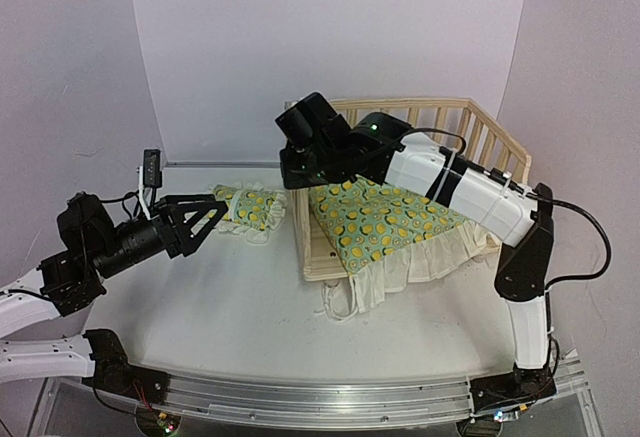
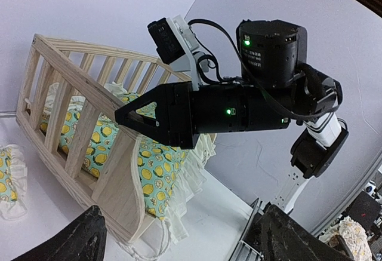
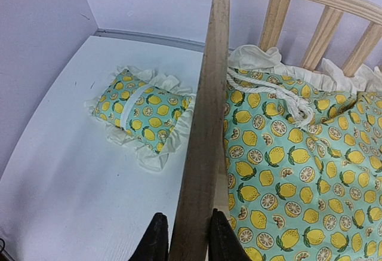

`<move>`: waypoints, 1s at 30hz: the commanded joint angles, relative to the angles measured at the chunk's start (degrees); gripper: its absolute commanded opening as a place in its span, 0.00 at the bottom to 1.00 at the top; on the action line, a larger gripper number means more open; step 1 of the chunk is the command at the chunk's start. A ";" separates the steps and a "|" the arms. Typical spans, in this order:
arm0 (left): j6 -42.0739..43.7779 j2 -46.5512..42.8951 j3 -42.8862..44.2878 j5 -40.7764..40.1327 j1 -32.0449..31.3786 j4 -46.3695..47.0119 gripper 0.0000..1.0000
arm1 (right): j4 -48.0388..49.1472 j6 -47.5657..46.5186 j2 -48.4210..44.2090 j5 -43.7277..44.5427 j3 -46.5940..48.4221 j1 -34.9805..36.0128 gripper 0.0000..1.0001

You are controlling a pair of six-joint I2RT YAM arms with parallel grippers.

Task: Set up the pet bed

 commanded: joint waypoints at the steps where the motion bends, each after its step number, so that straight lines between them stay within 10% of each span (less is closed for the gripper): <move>1: 0.21 2.23 6.73 -3.86 0.15 -5.52 0.90 | 6.77 -7.27 -2.72 -6.54 -5.49 -1.47 0.09; 17: -3.59 15.90 13.78 -11.52 3.49 -8.39 0.95 | 7.02 -16.26 -49.09 -32.90 -55.41 -1.86 0.00; 19: -4.61 18.31 13.72 -8.83 6.04 -7.76 0.95 | 4.40 -14.14 -50.34 -34.61 -52.92 -1.84 0.18; 24: -4.87 23.85 12.78 1.90 14.10 -3.34 0.95 | 3.03 -14.76 -53.21 -19.84 -42.38 -2.96 0.97; 30: -2.01 34.17 20.16 7.88 19.73 -0.91 0.92 | 13.90 -17.43 -40.58 -16.23 -31.29 -19.93 0.98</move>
